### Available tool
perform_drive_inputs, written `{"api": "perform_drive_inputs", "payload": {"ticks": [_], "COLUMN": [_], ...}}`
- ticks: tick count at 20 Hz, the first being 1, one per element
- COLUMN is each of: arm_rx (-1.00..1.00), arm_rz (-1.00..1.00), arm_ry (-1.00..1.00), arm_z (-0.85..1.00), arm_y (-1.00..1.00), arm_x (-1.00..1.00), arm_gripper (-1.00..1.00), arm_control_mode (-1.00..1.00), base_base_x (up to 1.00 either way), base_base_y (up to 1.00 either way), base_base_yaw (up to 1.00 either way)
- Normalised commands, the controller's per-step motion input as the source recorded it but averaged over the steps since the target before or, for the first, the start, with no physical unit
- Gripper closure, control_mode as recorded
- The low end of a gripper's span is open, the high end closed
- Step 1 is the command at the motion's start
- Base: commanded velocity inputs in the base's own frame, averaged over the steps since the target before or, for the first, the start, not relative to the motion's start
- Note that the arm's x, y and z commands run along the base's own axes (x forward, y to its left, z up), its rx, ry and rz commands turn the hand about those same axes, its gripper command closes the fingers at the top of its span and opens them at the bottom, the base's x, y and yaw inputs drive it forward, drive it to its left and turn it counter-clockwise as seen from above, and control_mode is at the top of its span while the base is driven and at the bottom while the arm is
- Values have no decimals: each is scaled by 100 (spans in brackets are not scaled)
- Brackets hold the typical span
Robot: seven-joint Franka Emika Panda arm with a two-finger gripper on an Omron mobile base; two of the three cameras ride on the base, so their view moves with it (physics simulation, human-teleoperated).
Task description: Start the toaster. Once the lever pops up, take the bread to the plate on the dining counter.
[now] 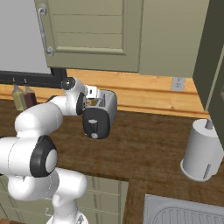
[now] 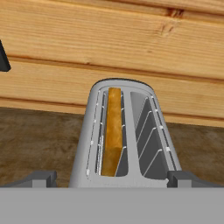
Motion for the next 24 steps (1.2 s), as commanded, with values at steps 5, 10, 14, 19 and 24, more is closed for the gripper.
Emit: {"api": "perform_drive_inputs", "payload": {"ticks": [5,10,14,19,24], "arm_rx": [0,0,0,0,0], "arm_rz": [0,0,0,0,0], "arm_ry": [0,0,0,0,0], "arm_z": [0,-3,-7,-11,-7], "arm_y": [0,0,0,0,0], "arm_x": [1,3,5,8,12], "arm_gripper": [-100,-100,-100,-100,-100], "arm_control_mode": [-100,-100,-100,-100,-100], "base_base_x": [0,0,0,0,0], "base_base_y": [0,0,0,0,0], "base_base_yaw": [0,0,0,0,0]}}
